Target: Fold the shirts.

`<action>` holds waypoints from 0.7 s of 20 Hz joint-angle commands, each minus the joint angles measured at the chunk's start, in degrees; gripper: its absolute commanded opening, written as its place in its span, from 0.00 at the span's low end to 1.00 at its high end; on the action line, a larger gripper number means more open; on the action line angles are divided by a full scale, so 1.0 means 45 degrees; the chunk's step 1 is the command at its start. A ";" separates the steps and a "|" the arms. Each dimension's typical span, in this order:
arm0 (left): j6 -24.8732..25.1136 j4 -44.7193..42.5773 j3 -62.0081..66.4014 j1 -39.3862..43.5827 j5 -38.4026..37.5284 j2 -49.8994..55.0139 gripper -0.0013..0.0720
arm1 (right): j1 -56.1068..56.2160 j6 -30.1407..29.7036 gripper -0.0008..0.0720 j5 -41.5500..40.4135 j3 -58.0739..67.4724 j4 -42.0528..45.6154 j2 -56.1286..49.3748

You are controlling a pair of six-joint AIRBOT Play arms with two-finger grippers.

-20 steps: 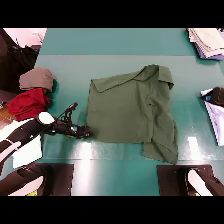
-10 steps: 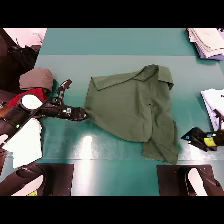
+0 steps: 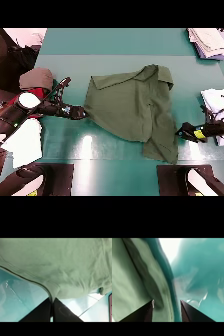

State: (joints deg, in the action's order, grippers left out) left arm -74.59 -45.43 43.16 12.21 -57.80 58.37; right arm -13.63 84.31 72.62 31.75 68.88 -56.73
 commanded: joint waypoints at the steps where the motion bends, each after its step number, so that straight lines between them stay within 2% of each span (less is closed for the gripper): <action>1: -0.0019 -0.0005 0.0015 -0.0015 -0.0165 -0.0010 0.05 | 0.0845 0.0165 0.46 -0.1117 0.0850 0.0039 -0.1724; 2: -0.0044 -0.0005 0.0015 -0.0015 -0.0151 -0.0010 0.05 | 0.0884 0.0155 0.44 -0.1166 0.1035 -0.0049 -0.2055; 3: -0.0049 -0.0005 0.0015 -0.0015 -0.0112 -0.0010 0.05 | 0.1035 0.0117 0.39 -0.1146 0.1224 -0.0034 -0.2370; 4: -0.0049 -0.0005 0.0019 -0.0015 -0.0049 -0.0010 0.05 | 0.1200 -0.0151 0.18 -0.1146 0.1384 -0.0015 -0.2560; 5: -0.0063 -0.0204 0.0126 -0.0073 -0.0097 -0.0015 0.05 | 0.1326 -0.0330 0.04 -0.1146 0.1617 0.0087 -0.2637; 8: -0.0073 -0.0491 0.1025 -0.1802 -0.1200 -0.0078 0.05 | 0.1103 -0.0330 0.03 -0.1156 0.3230 0.0170 -0.2623; 10: 0.0350 -0.0937 0.1637 -0.3196 -0.2074 -0.0073 0.05 | 0.0724 -0.0325 0.03 -0.1331 0.4551 0.0165 -0.2642; 13: 0.0223 -0.3269 0.1622 -0.3643 -0.2900 -0.0063 0.05 | 0.0437 -0.0330 0.03 -0.1987 0.6028 0.0160 -0.2783; 14: 0.0233 -0.3385 0.1540 -0.3648 -0.3065 -0.0058 0.05 | 0.0437 -0.0330 0.10 -0.1987 0.6392 0.0155 -0.2958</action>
State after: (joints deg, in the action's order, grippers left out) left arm -73.80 -54.19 49.63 -1.74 -67.57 58.08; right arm -10.87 82.96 65.58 54.74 69.43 -68.95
